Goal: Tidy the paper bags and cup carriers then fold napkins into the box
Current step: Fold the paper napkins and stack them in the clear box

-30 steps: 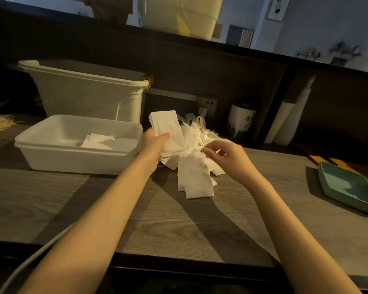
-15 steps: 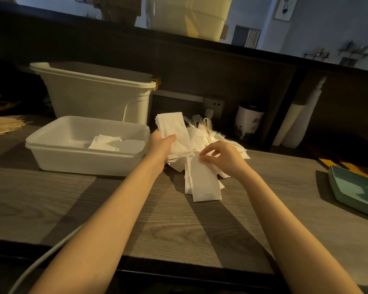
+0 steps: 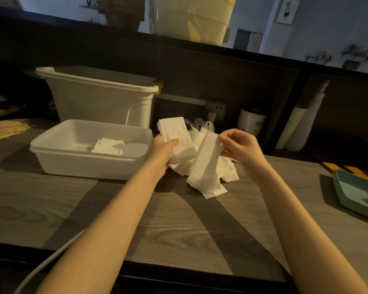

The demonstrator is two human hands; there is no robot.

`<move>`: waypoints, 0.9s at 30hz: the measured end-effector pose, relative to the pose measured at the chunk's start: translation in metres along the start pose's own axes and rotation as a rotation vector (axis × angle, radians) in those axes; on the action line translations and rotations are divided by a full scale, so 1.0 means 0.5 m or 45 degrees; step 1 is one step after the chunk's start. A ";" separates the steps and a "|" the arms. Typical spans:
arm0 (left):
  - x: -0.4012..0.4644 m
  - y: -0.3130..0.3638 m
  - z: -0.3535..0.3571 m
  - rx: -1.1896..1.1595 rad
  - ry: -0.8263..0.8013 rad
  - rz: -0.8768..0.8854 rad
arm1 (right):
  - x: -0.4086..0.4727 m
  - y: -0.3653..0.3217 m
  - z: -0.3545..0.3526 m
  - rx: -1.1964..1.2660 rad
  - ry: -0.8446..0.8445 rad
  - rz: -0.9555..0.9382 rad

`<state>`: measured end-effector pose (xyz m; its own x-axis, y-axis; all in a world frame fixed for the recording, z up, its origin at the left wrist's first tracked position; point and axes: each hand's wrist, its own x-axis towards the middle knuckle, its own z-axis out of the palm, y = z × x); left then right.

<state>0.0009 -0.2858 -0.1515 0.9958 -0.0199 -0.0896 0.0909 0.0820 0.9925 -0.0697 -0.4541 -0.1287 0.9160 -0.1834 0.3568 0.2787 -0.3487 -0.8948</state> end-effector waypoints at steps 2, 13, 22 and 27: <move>-0.003 0.007 0.002 0.024 0.014 -0.054 | 0.004 -0.016 -0.010 0.157 0.079 -0.006; -0.039 0.008 -0.003 0.027 -0.602 -0.082 | 0.061 -0.032 0.031 0.025 0.042 0.050; -0.046 0.020 -0.003 -0.204 -0.820 -0.143 | 0.090 0.000 0.050 -0.467 0.146 -0.022; -0.044 0.019 0.002 -0.072 -0.808 -0.126 | 0.089 0.006 0.057 -0.571 0.215 -0.075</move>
<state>-0.0203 -0.2854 -0.1401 0.7832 -0.6143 -0.0961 0.1996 0.1019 0.9746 -0.0197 -0.4372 -0.1231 0.8324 -0.2849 0.4753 0.1431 -0.7181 -0.6810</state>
